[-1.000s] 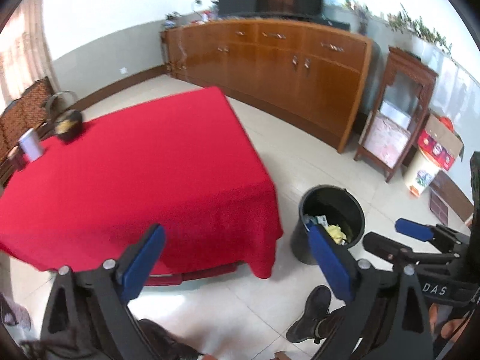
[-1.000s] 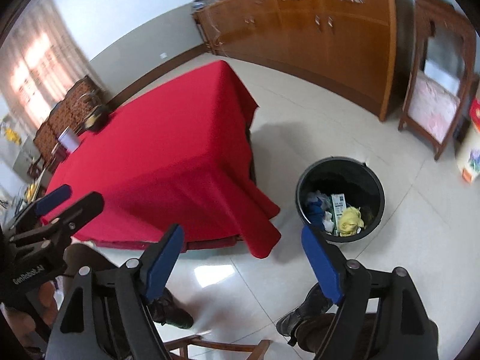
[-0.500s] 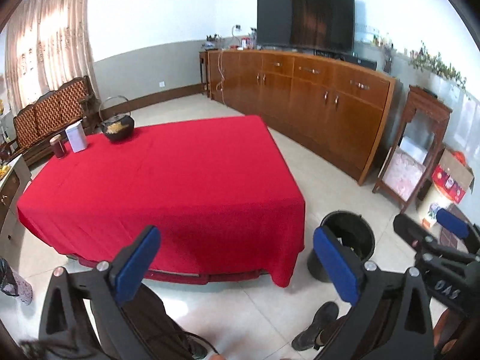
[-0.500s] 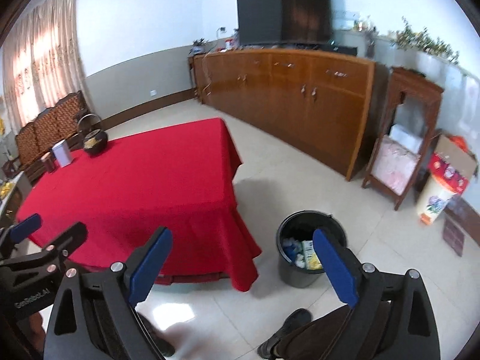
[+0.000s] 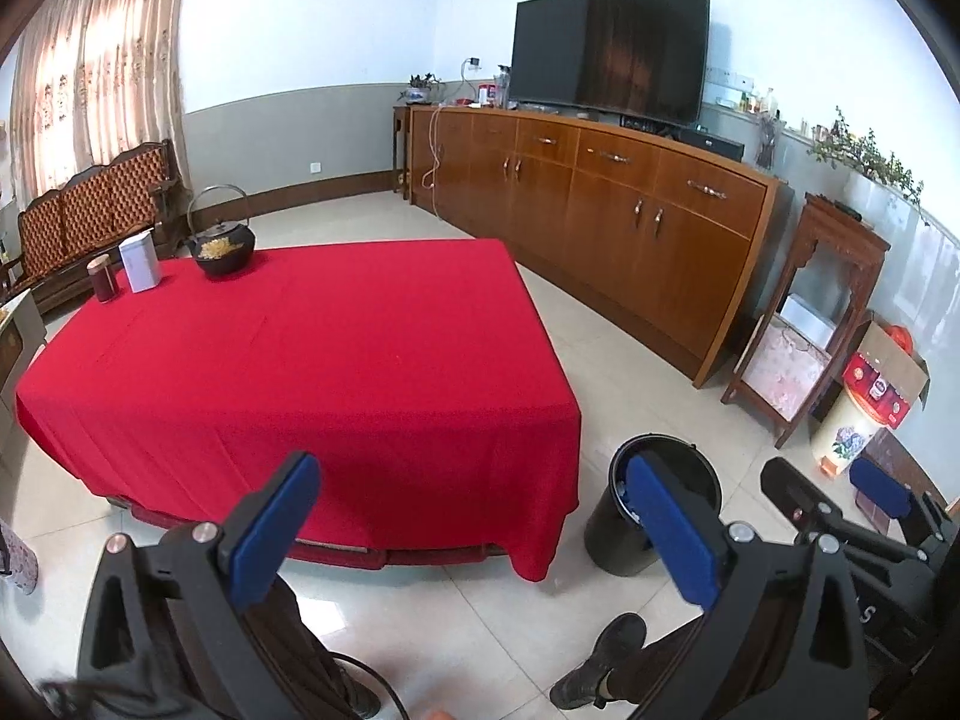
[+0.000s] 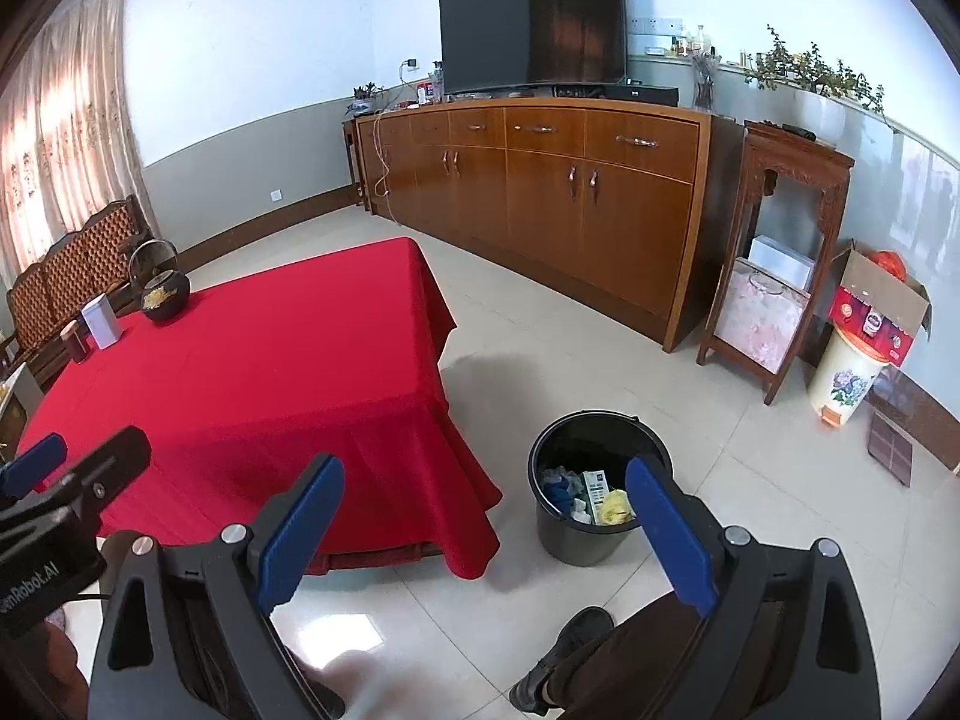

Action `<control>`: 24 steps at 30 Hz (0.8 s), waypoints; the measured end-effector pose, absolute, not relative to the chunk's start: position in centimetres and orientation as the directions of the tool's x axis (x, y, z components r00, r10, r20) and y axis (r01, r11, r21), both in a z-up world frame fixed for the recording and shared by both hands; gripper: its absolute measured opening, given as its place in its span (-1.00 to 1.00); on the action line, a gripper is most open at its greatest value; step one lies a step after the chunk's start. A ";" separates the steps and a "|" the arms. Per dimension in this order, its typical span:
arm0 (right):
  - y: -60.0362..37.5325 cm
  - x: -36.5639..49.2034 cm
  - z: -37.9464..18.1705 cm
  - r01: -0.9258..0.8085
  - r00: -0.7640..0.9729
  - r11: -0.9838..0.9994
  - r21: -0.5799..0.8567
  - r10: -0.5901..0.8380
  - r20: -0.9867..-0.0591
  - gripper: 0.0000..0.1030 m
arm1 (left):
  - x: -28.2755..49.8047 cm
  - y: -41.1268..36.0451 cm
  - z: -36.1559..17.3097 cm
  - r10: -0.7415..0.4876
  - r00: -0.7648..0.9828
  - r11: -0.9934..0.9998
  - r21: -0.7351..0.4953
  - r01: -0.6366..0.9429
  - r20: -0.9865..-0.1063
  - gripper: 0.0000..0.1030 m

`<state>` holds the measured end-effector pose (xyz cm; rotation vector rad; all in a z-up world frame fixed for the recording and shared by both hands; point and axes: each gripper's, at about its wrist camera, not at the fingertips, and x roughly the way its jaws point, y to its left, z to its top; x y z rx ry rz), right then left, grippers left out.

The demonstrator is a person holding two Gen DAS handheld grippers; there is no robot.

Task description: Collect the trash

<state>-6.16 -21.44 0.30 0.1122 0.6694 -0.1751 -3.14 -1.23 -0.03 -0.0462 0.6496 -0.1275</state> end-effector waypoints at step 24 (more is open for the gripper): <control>-22.0 -6.2 -0.1 0.200 0.775 0.976 0.080 -0.108 -0.623 0.87 | -3.2 -1.5 0.3 -0.132 0.786 0.991 -0.075 0.108 -0.604 0.99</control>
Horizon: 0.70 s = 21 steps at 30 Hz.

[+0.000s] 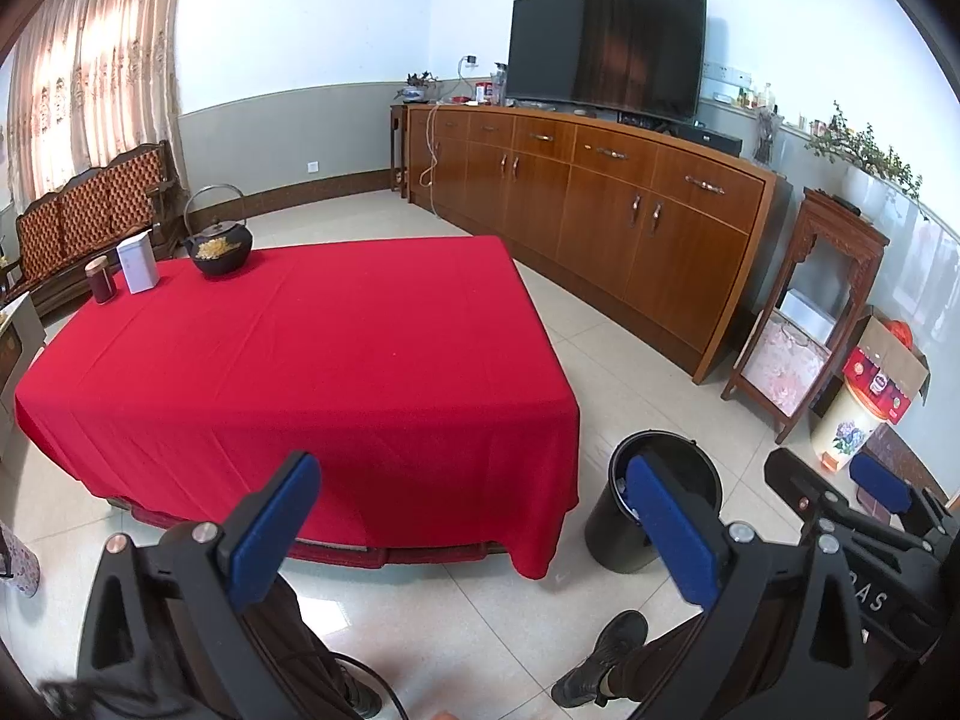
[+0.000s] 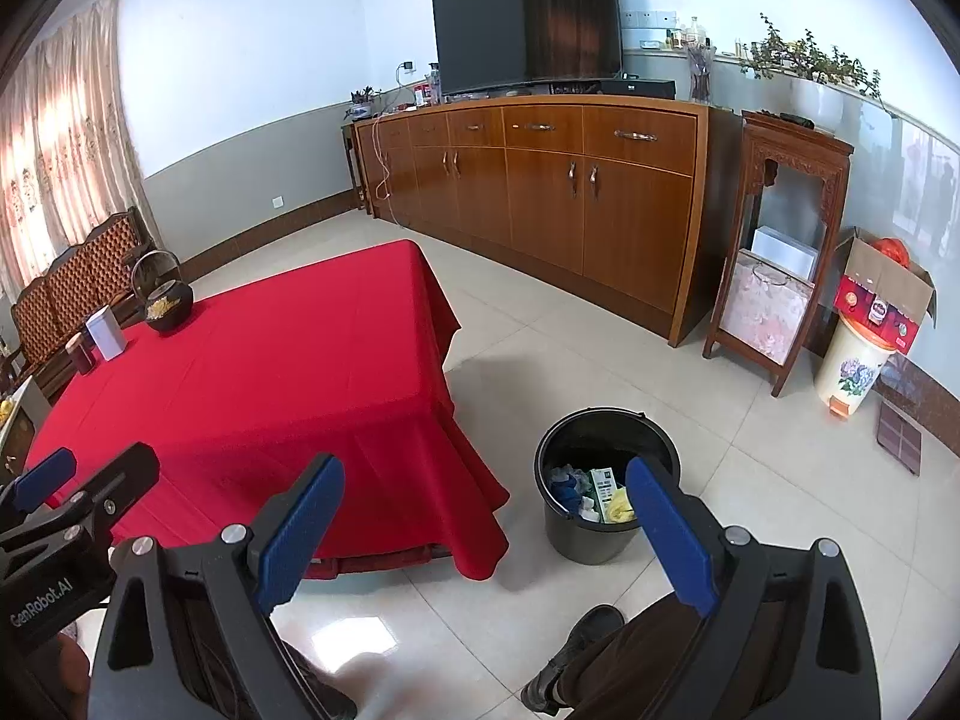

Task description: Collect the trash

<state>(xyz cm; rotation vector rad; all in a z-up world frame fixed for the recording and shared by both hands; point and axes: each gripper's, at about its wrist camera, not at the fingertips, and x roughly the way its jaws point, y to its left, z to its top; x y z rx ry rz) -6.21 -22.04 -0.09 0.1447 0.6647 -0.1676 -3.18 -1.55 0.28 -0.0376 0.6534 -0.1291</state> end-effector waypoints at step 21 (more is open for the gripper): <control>-22.1 -6.7 0.5 0.206 0.804 0.974 0.092 -0.115 -0.583 0.87 | -3.3 -1.5 1.0 -0.133 0.809 0.991 -0.075 0.111 -0.572 0.99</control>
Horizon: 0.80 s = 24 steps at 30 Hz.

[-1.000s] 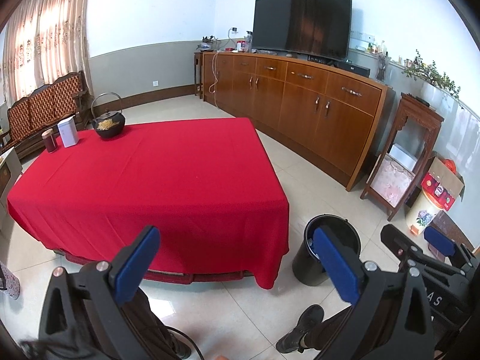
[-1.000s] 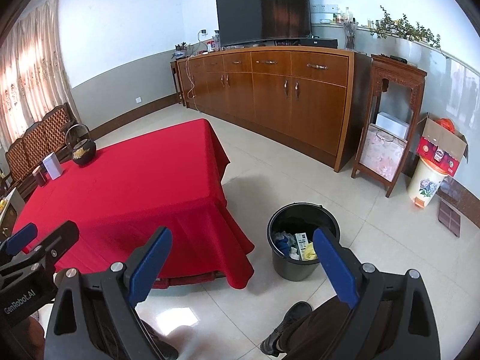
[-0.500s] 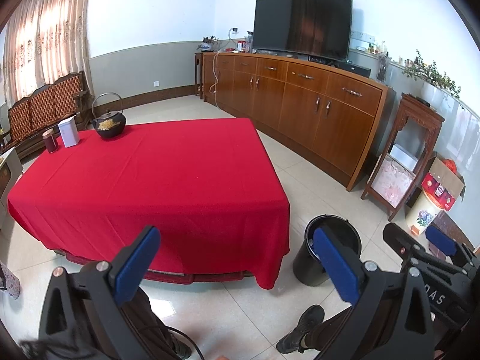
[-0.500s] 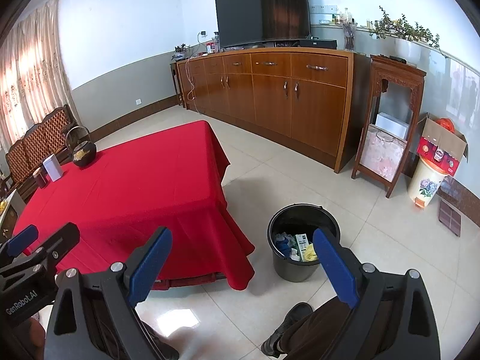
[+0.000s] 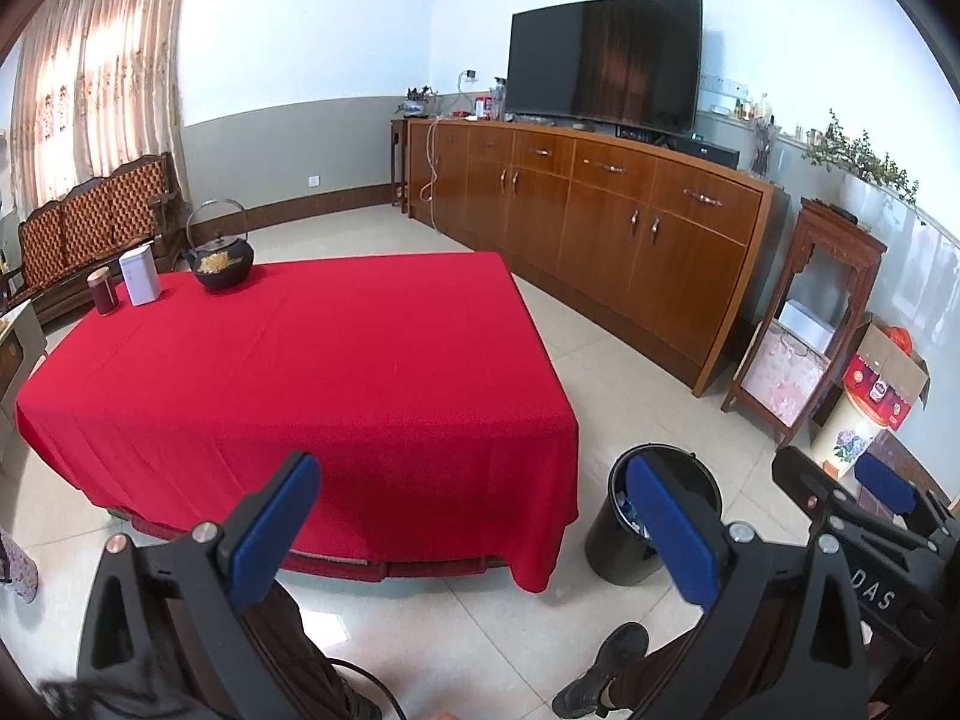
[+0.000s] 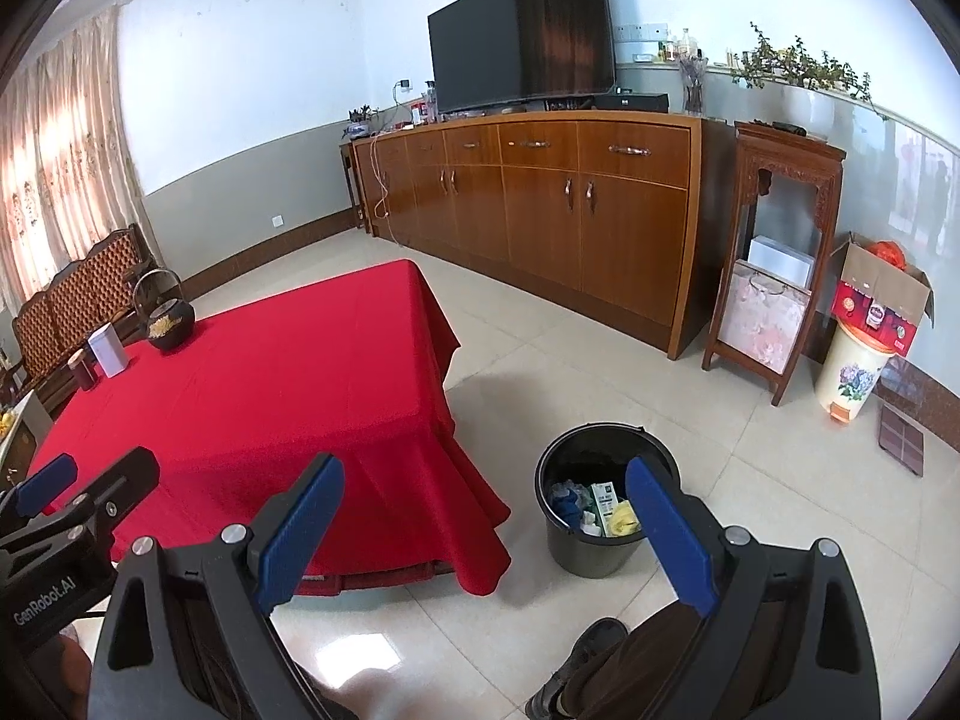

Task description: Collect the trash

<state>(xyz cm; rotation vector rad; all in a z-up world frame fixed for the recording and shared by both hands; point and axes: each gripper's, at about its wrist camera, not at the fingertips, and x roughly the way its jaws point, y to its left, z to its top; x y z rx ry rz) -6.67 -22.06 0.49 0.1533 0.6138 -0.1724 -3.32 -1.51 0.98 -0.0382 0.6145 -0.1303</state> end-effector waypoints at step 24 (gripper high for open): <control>-22.1 -6.8 0.9 0.206 0.811 0.973 0.100 -0.113 -0.574 0.87 | -3.3 -1.9 1.5 -0.135 0.818 0.991 -0.072 0.115 -0.559 0.99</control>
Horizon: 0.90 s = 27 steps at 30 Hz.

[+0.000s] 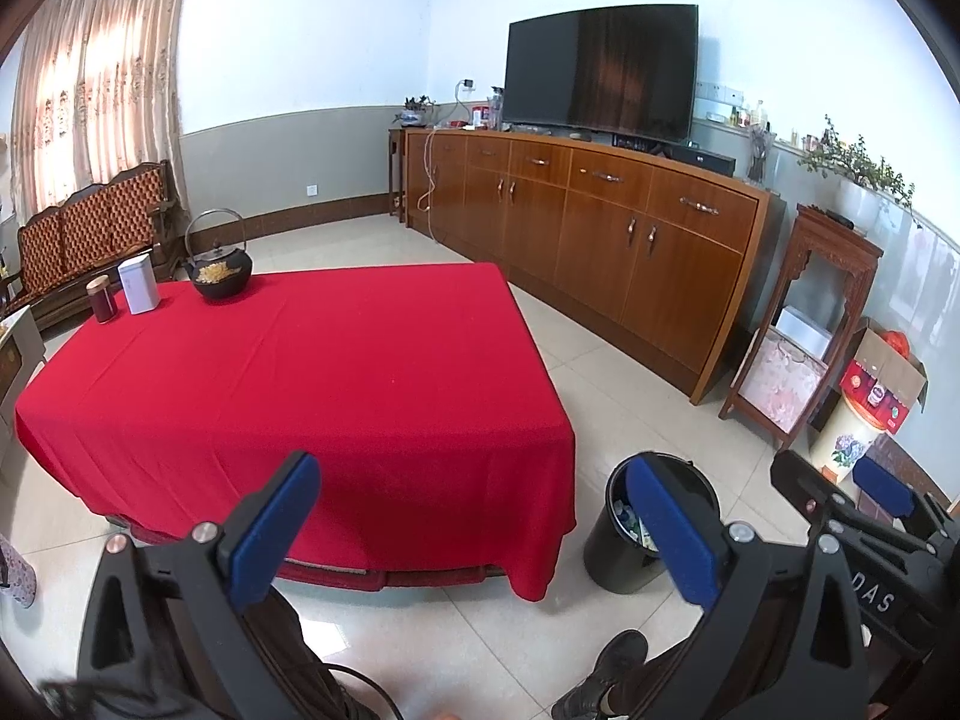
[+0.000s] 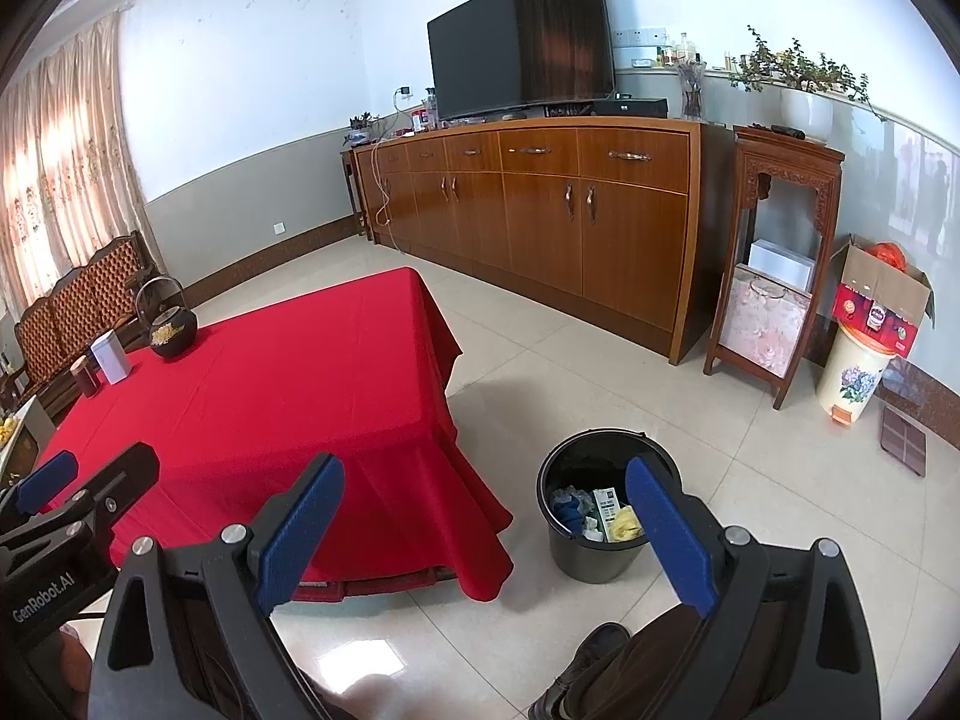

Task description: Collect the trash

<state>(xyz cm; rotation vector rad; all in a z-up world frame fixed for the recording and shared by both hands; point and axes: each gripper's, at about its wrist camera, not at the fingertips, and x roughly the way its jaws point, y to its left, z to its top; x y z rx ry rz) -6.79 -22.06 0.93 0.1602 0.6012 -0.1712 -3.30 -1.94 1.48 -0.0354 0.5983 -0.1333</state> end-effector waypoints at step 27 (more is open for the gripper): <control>-22.1 -6.6 1.0 0.217 0.810 0.970 0.107 -0.118 -0.574 0.87 | -3.3 -2.5 1.3 -0.181 0.818 0.984 -0.100 0.150 -0.546 0.99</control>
